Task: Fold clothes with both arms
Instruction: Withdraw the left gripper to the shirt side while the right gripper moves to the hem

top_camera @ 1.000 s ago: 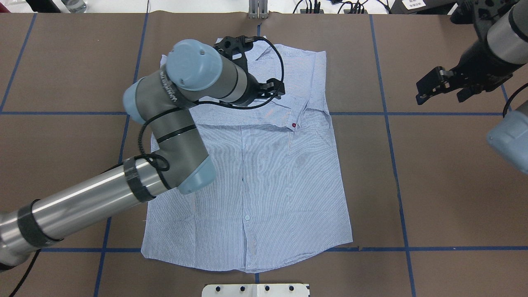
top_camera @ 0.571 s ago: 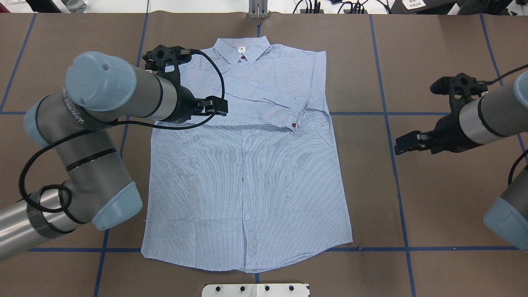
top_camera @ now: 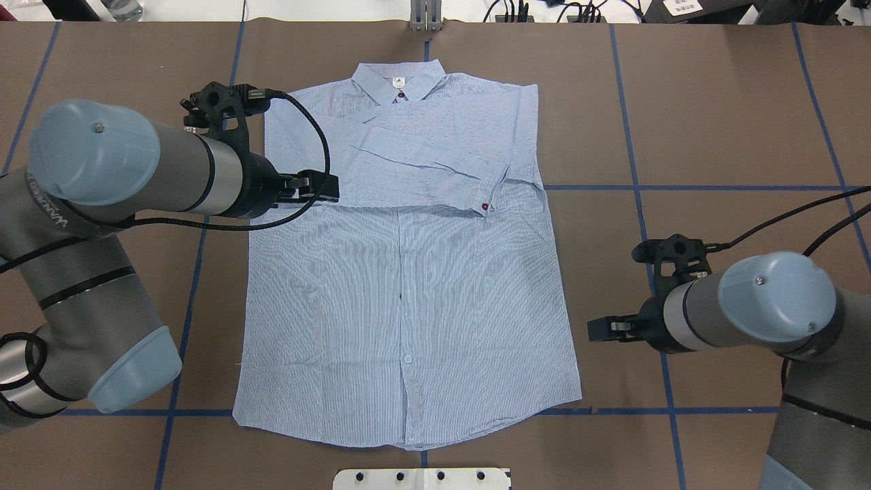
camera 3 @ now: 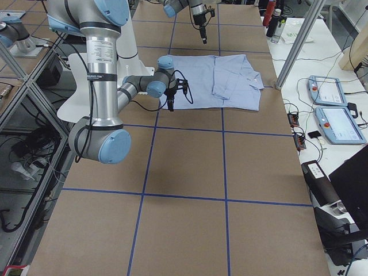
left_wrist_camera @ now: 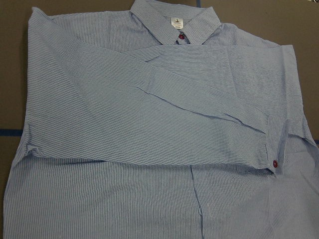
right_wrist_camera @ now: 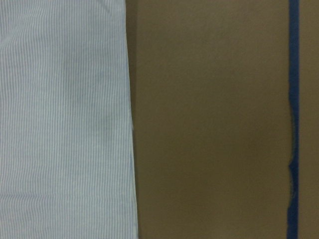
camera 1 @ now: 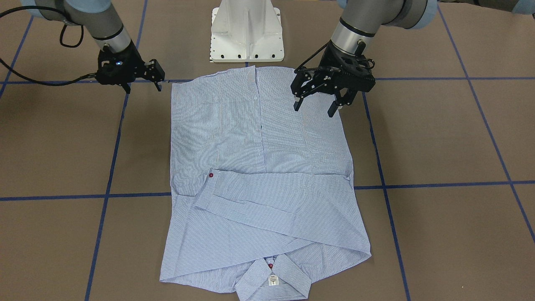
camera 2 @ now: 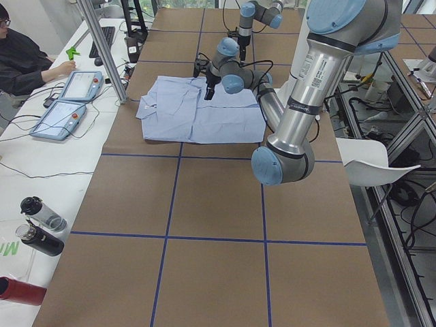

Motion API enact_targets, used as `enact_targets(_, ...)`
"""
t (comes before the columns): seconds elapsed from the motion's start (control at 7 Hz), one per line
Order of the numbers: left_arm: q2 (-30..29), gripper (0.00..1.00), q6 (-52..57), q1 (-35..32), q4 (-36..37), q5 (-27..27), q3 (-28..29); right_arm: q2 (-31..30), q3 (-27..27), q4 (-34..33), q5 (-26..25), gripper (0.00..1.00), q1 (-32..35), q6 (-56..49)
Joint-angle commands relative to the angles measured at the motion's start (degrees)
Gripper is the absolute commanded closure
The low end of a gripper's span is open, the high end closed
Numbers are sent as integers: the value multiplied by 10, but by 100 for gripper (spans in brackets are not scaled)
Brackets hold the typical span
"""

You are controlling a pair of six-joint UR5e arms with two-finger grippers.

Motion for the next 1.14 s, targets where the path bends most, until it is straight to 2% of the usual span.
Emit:
enact_targets(0.0,0,0,-1,1,0,8,-2,46,-42,0,-4,7,-30,6)
enact_targets(0.14,-1,0,-1,2,0,9,-1,67,-61,0,-3,8,-33,6)
enact_targets(0.43,-1,0,-1,5,0,9,-1,67,-81,0,-6,13,-45,6)
enact_targets(0.57,1,0,-1,6,0,9,0,67,-83,0,-5,18,-50,6)
enact_targets(1.0,1,0,-1,6,0,9,3,67,-81,0,-2,24,-50,6)
